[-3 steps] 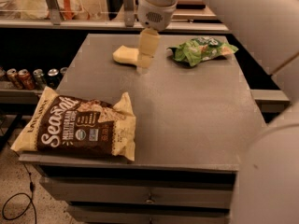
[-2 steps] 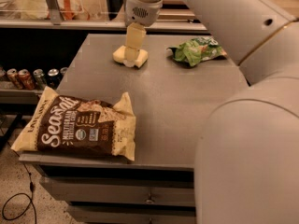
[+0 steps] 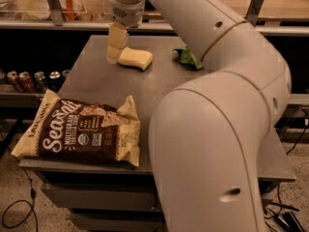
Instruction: Move sponge near brown chip bag
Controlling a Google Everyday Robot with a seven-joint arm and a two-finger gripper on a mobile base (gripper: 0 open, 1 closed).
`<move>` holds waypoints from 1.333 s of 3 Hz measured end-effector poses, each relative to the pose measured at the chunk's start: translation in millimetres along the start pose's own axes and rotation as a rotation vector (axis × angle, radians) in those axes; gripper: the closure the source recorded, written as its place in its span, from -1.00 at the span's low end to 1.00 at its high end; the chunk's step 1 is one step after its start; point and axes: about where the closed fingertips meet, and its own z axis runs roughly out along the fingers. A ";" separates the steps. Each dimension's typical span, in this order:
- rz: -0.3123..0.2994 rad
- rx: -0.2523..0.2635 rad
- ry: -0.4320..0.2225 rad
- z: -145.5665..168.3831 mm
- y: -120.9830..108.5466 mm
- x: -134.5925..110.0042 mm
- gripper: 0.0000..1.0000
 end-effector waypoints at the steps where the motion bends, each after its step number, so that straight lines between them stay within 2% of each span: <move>1: 0.035 0.019 0.063 25.4 -7.3 -5.8 -1.00; 3: 0.103 0.020 0.126 64.9 -29.4 7.7 -1.00; 4: 0.136 0.008 0.141 81.0 -39.6 21.2 -0.65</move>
Offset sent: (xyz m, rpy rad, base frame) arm 0.0417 -0.0111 -0.0548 -0.1348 0.0792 -0.1509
